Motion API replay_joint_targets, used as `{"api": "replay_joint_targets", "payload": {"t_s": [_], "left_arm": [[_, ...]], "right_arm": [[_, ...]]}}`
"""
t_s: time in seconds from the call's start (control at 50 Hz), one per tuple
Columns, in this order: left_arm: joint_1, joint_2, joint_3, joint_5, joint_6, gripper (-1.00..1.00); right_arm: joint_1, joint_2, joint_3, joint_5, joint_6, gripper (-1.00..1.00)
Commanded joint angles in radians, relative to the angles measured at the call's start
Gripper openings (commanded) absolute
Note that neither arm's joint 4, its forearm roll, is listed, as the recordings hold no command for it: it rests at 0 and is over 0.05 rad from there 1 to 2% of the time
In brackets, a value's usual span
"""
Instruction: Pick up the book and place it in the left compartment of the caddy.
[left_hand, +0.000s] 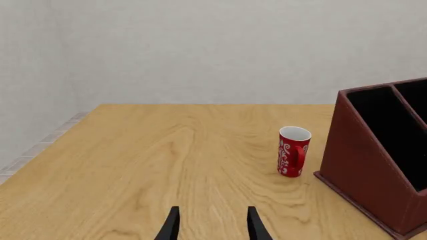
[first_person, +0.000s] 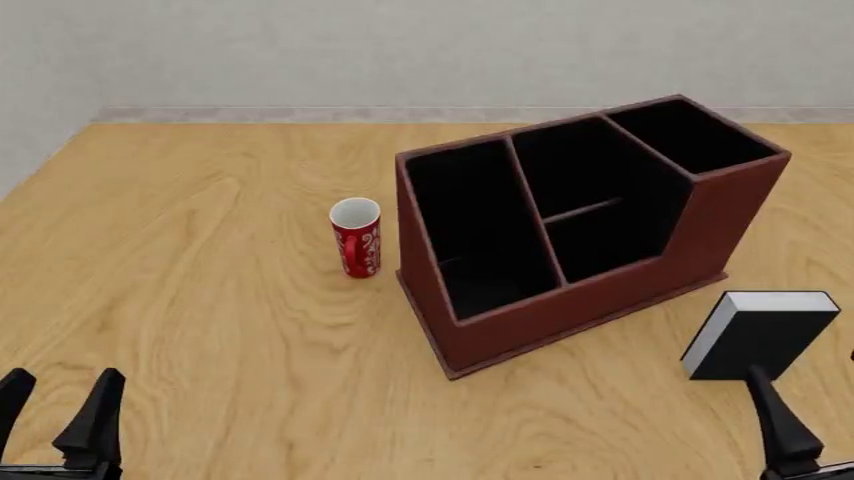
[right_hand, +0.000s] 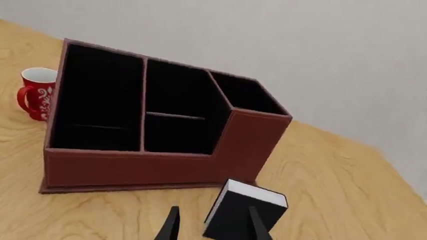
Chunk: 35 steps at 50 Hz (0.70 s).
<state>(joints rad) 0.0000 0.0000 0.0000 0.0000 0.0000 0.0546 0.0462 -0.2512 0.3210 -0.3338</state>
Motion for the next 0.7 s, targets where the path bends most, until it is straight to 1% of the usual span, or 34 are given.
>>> {"api": "replay_joint_targets", "payload": {"t_s": [0.02,0.04,0.08,0.14,0.2,0.24,0.3,0.38,0.42,0.46,0.48,0.5,0.62,0.64,0.66,0.68,0.7], "left_arm": [[0.0,0.0,0.0,0.0,0.0,1.0],[0.0,0.0,0.0,0.0,0.0,1.0],[0.0,0.0,0.0,0.0,0.0,1.0],[0.0,0.0,0.0,0.0,0.0,1.0],[0.0,0.0,0.0,0.0,0.0,1.0],[0.0,0.0,0.0,0.0,0.0,1.0],[0.0,0.0,0.0,0.0,0.0,1.0],[0.0,0.0,0.0,0.0,0.0,1.0],[0.0,0.0,0.0,0.0,0.0,1.0],[0.0,0.0,0.0,0.0,0.0,1.0],[0.0,0.0,0.0,0.0,0.0,1.0],[0.0,0.0,0.0,0.0,0.0,1.0],[0.0,0.0,0.0,0.0,0.0,1.0],[0.0,0.0,0.0,0.0,0.0,1.0],[0.0,0.0,0.0,0.0,0.0,1.0],[0.0,0.0,0.0,0.0,0.0,1.0],[0.0,0.0,0.0,0.0,0.0,1.0]], "right_arm": [[0.028,0.119,-0.175,0.23,-0.261,1.0],[0.023,0.123,-0.178,0.232,-0.273,1.0],[0.027,0.132,-0.198,0.248,-0.278,1.0],[0.026,0.147,-0.216,0.265,-0.307,1.0],[0.026,0.157,-0.23,0.275,-0.32,1.0],[0.035,0.166,-0.241,0.297,-0.338,1.0],[0.038,0.181,-0.258,0.325,-0.378,1.0],[0.033,0.209,-0.291,0.353,-0.4,1.0],[0.031,0.215,-0.3,0.367,-0.427,1.0],[0.034,0.221,-0.31,0.378,-0.431,1.0],[0.029,0.221,-0.306,0.387,-0.467,1.0],[0.029,0.221,-0.306,0.387,-0.467,1.0],[0.026,0.237,-0.331,0.429,-0.546,1.0],[0.026,0.237,-0.331,0.429,-0.546,1.0],[0.027,0.236,-0.328,0.437,-0.56,1.0],[0.022,0.24,-0.329,0.448,-0.592,1.0],[0.023,0.237,-0.33,0.449,-0.608,1.0]]}}
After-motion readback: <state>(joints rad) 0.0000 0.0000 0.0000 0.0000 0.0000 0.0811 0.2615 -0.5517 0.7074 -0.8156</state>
